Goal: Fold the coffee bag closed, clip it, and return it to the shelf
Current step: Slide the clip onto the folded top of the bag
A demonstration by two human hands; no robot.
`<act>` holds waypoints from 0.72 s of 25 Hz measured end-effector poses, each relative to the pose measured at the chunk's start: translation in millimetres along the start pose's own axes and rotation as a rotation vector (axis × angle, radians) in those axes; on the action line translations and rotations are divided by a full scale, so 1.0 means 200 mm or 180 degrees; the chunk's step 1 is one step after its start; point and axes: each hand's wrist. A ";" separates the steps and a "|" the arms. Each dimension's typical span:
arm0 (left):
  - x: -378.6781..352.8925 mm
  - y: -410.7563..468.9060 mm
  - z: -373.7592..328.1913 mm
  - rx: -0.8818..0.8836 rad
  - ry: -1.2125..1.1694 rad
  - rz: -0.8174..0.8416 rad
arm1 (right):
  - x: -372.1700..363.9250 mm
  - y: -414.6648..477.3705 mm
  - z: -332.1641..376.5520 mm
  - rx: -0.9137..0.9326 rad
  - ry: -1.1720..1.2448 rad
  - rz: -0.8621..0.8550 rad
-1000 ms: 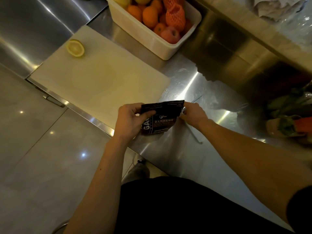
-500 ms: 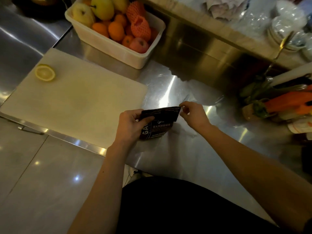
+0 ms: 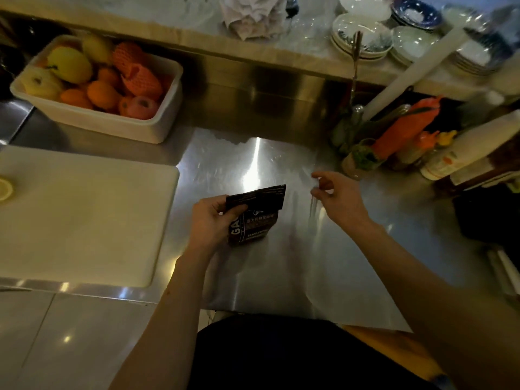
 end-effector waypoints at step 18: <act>-0.59 0.02 -0.19 0.0356 -0.0158 0.0094 | 0.31 -0.09 -0.39 -0.1073 0.4547 -0.0100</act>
Point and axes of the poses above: each hand's wrist, its own y-axis towards the middle knuckle, its own x-axis out of the back of the hand, z = x × y, and after that the axes turned 11 degrees about y, right-handed
